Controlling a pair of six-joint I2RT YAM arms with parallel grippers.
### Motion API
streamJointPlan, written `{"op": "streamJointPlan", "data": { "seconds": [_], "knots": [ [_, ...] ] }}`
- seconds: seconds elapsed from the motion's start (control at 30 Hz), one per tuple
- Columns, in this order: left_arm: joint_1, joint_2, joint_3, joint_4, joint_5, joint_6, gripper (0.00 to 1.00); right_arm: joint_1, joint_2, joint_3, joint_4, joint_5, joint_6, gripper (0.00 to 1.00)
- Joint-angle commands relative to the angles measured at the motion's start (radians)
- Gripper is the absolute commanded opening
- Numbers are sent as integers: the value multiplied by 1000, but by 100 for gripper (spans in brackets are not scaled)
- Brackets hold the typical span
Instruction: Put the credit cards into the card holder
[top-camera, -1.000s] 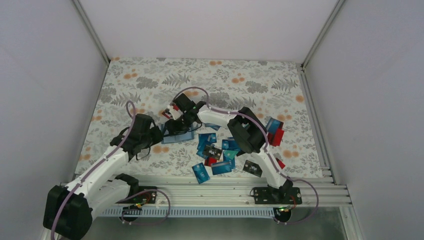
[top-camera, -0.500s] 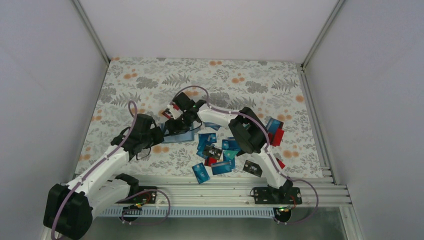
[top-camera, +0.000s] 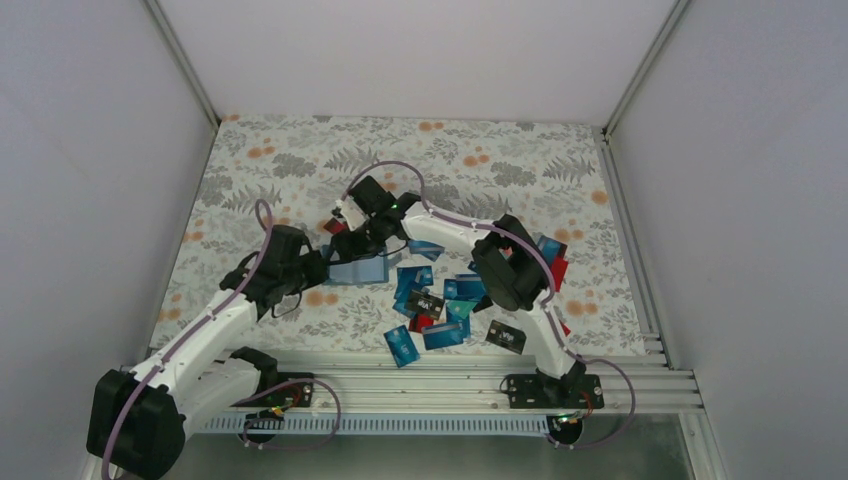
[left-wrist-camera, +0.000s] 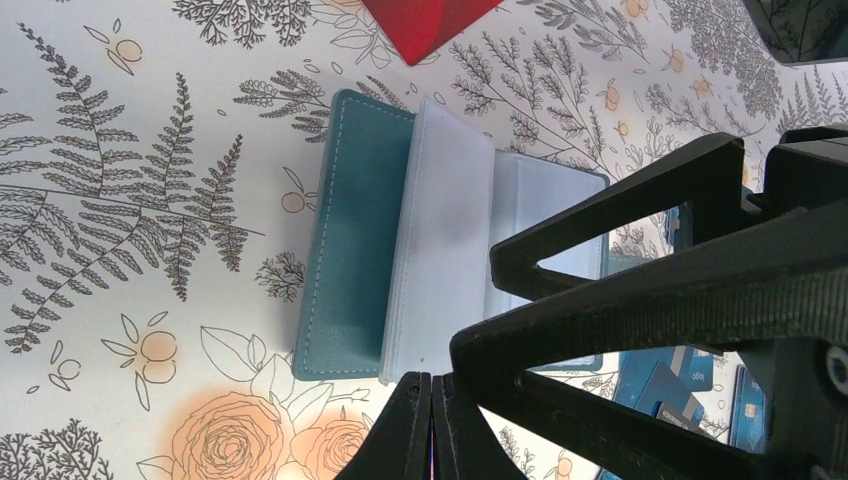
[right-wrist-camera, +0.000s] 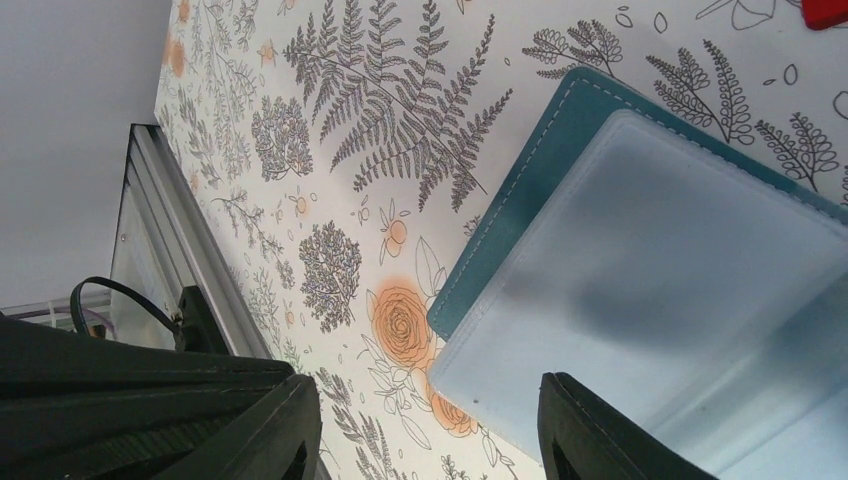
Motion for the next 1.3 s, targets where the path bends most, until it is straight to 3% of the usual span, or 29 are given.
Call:
{"op": "streamJointPlan", "data": {
  "seconds": [0.0,0.27,0.5,0.77,0.97,1.27],
  "knots": [
    [-3,-6,32,-1,13,11,2,7,-63,-23,-17,23,-21,55],
    [-38,-19,25,2,80,24,3,3,-187,-133,-33,108,-30,55],
    [-108,-37,-40,47,207,39,6,4,-452,-470,4,184,34,57],
    [-252,29,-82,135,267,37,7,28,-787,-874,90,137,294,59],
    [-367,161,-56,200,248,30,7,119,-953,-1094,169,164,507,61],
    [-509,336,1,237,206,14,6,228,-962,-1248,339,191,693,60]
  ]
}}
